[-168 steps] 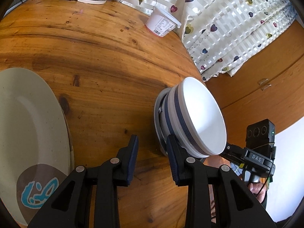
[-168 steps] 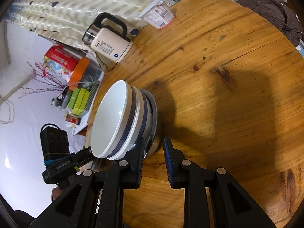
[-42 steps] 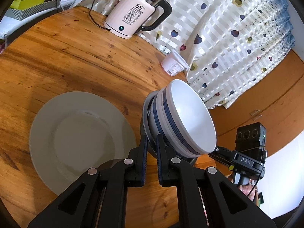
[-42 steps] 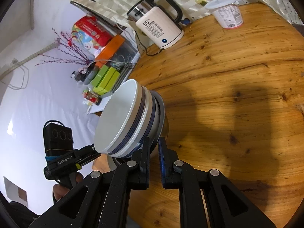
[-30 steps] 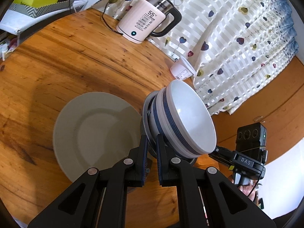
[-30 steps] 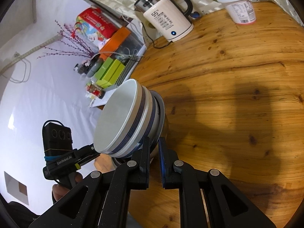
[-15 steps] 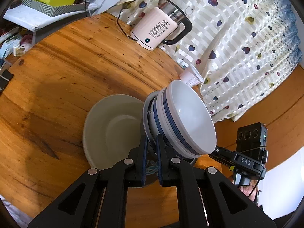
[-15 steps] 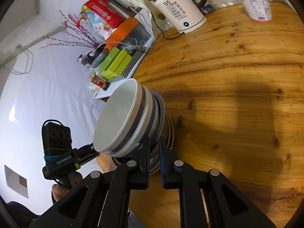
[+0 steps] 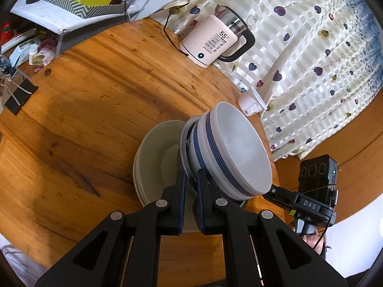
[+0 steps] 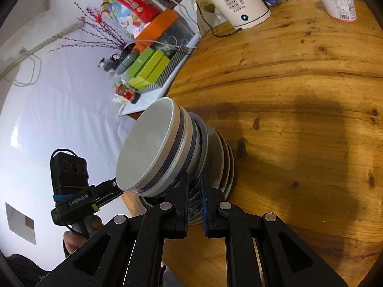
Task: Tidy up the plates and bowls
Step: 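Lower the bowl stack onto the beige plate stack with the right gripper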
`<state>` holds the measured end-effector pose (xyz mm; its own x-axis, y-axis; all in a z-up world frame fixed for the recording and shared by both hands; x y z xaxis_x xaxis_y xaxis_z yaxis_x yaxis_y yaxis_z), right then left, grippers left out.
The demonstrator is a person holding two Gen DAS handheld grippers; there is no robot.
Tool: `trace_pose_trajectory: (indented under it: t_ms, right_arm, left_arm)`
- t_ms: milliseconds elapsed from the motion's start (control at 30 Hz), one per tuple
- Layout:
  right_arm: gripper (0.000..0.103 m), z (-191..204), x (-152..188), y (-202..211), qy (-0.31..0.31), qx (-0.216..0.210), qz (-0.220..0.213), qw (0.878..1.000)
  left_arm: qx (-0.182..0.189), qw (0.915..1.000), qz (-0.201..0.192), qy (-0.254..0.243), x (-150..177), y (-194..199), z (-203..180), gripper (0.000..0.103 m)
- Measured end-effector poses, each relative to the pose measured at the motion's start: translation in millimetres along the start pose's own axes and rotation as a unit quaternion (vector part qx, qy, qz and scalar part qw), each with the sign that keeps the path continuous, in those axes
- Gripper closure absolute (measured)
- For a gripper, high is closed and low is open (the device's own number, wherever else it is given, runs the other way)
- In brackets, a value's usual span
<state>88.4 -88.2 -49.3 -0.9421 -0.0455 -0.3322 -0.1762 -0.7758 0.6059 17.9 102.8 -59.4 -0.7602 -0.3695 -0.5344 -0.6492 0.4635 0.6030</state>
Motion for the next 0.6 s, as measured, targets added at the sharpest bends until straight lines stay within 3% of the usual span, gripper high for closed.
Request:
trace_pose_trajectory:
  t_ms: [600]
  right_arm:
    - [0.093, 4.2, 1.6, -10.1, 0.007, 0.008, 0.011, 1.0]
  left_arm:
    - [-0.008, 0.9999, 0.0, 0.012, 4.2, 3.1, 9.9, 0.096]
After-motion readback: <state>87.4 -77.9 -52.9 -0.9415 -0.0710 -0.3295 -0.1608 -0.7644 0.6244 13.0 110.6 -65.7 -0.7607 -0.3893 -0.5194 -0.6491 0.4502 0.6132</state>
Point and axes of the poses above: each gripper's, at about its wrist camera, not at the fingertips, and y roughly against the way its jaws point, z to its left, x to its underside, the point moved 6 cm from there along -y, roughly the way its jaws point, and after that the axes turned 8 degrees about -y, right-handed, at the moved point
